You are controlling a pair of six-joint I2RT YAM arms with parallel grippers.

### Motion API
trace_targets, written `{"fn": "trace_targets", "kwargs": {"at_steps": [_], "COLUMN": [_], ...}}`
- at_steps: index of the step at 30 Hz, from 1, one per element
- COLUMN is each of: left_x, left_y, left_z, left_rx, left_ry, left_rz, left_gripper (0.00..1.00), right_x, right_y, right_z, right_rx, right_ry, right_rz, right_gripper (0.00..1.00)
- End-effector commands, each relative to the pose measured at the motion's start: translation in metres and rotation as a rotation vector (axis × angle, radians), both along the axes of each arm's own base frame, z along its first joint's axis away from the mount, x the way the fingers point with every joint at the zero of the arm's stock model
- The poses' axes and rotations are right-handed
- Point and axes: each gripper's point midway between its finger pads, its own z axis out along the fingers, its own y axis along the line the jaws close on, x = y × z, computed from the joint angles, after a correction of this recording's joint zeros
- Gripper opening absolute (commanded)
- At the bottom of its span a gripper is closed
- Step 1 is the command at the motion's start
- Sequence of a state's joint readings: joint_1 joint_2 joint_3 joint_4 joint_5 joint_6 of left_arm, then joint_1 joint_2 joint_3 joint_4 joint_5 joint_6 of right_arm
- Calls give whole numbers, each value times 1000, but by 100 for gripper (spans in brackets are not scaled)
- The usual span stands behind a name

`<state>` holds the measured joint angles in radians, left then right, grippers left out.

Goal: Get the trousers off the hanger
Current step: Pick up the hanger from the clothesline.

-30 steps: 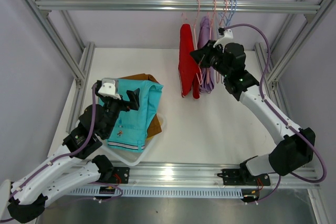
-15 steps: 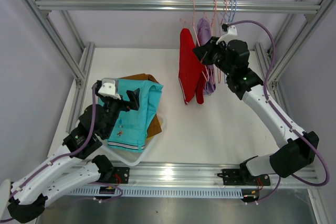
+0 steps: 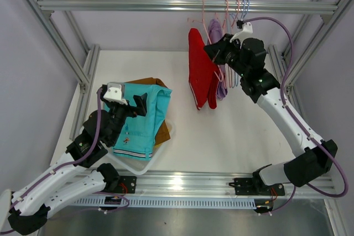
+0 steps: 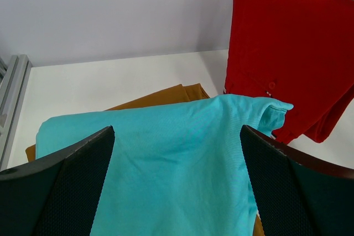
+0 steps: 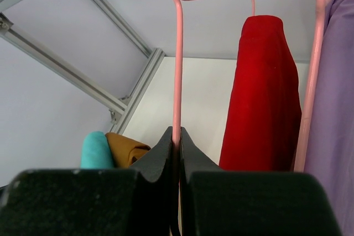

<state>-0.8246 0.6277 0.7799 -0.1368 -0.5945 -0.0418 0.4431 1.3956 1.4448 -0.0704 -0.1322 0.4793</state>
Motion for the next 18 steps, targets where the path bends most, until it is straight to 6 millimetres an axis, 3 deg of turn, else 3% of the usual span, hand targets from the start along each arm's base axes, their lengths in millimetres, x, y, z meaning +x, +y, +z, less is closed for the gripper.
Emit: {"fn": "trace_targets", "kwargs": {"at_steps": [1,11,18], "left_x": [0,0,-2], "left_y": [-2,3,-4], "left_z": [6,6,6], "left_rx": [6,12,15], "left_ry": [-20,-30,-28], "left_rz": [-12,8,-28], "left_gripper": [99,99,99], "right_x": [-11,-26,-45], "right_y": [-19,-22,-23], "right_z": [119,142,139], "right_rx": [176,191,206], "right_ry": [-293,-337,-339], "right_rz": [-55,-42,-26], "right_gripper": [0,0,0]}}
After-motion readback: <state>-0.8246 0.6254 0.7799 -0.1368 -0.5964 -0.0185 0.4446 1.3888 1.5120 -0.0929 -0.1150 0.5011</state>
